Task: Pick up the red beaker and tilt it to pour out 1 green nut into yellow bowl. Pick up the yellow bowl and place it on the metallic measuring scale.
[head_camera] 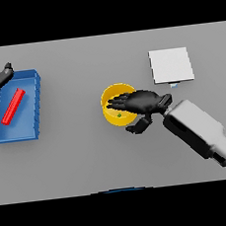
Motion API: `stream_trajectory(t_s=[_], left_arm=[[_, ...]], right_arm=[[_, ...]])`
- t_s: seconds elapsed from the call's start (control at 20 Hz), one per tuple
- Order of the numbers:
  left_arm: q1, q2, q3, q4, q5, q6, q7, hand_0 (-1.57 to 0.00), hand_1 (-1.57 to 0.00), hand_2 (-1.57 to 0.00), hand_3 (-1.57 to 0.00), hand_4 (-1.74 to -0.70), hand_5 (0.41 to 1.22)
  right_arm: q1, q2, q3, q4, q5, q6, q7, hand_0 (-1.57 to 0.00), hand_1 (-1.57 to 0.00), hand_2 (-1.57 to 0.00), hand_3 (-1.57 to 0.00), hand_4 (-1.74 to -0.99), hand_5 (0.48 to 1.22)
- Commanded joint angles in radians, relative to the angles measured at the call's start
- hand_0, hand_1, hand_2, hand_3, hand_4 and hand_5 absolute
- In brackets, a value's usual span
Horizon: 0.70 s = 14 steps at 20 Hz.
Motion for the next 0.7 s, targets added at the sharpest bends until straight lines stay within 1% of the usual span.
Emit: stream_trajectory(t_s=[0.0, 0.1, 0.15, 0.2, 0.25, 0.3, 0.35, 0.45, 0.5, 0.55, 0.6, 0.65], left_arm=[[0.001, 0.002, 0.002, -0.009, 0.004, -0.002, -0.003, 0.00, 0.00, 0.00, 0.00, -0.79, 0.728], [0.000, 0.001, 0.000, -0.015, 0.000, 0.009, 0.002, 0.00, 0.00, 0.00, 0.00, -0.79, 0.729], [0.001, 0.003, -0.001, -0.022, 0.000, 0.011, 0.007, 0.00, 0.00, 0.00, 0.00, -0.79, 0.730], [0.015, 0.013, -0.003, -0.042, 0.002, 0.017, 0.009, 0.00, 0.00, 0.00, 0.00, -0.79, 0.732], [0.007, 0.016, -0.005, -0.044, -0.004, 0.020, 0.024, 0.00, 0.00, 0.00, 0.00, -0.79, 0.732], [0.011, 0.014, -0.005, -0.049, -0.001, 0.024, 0.024, 0.00, 0.00, 0.00, 0.00, -0.80, 0.730], [0.006, 0.022, -0.002, -0.051, -0.001, 0.021, 0.027, 0.00, 0.00, 0.00, 0.00, -0.80, 0.730], [0.011, 0.018, -0.002, -0.043, 0.003, 0.012, 0.013, 0.00, 0.00, 0.00, 0.00, -0.79, 0.729], [0.007, 0.014, -0.003, -0.040, 0.004, 0.010, 0.022, 0.00, 0.00, 0.00, 0.00, -0.79, 0.731], [0.006, 0.014, -0.004, -0.034, 0.002, 0.007, 0.024, 0.00, 0.00, 0.00, 0.00, -0.79, 0.732], [0.009, 0.015, 0.003, -0.027, 0.008, 0.005, 0.014, 0.00, 0.00, 0.00, 0.00, -0.79, 0.733], [0.010, 0.014, 0.006, -0.020, 0.012, 0.002, 0.009, 0.00, 0.00, 0.00, 0.00, -0.79, 0.735]], right_arm=[[-0.014, 0.000, -0.003, 0.018, 0.004, -0.004, -0.001, 0.00, 0.00, 0.00, -0.02, -1.286, 0.710], [-0.016, 0.013, 0.002, 0.040, 0.006, -0.023, -0.020, 0.00, 0.00, -0.02, -0.04, -1.289, 0.721], [-0.015, 0.019, 0.005, 0.055, 0.011, -0.036, -0.025, 0.00, 0.00, -0.03, -0.06, -1.293, 0.738], [-0.012, 0.021, 0.002, 0.062, 0.009, -0.039, -0.025, 0.00, 0.00, -0.05, -0.09, -1.309, 0.768], [-0.003, 0.020, -0.001, 0.046, 0.003, -0.029, -0.014, 0.00, -0.01, -0.08, -0.12, -1.333, 0.800], [-0.014, 0.027, -0.004, 0.054, 0.002, -0.024, -0.001, -0.07, -0.07, -0.14, -0.18, -1.365, 0.838], [-0.020, 0.032, -0.003, 0.067, 0.004, -0.027, -0.003, -0.17, -0.14, -0.20, -0.24, -1.396, 0.875], [-0.016, 0.029, 0.014, 0.058, 0.019, -0.033, -0.001, -0.47, -0.38, -0.38, -0.42, -1.479, 0.999], [-0.020, 0.026, 0.014, 0.057, 0.018, -0.025, -0.007, -0.63, -0.51, -0.48, -0.65, -1.473, 1.044], [-0.024, 0.018, 0.015, 0.070, 0.018, -0.031, -0.036, -0.78, -0.65, -0.59, -0.83, -1.469, 1.079], [-0.018, 0.015, 0.013, 0.058, 0.008, -0.020, -0.035, -0.94, -0.81, -0.79, -0.98, -1.521, 1.108], [-0.016, 0.015, 0.015, 0.051, 0.007, -0.018, -0.031, -1.06, -0.96, -0.94, -1.00, -1.561, 1.130]])
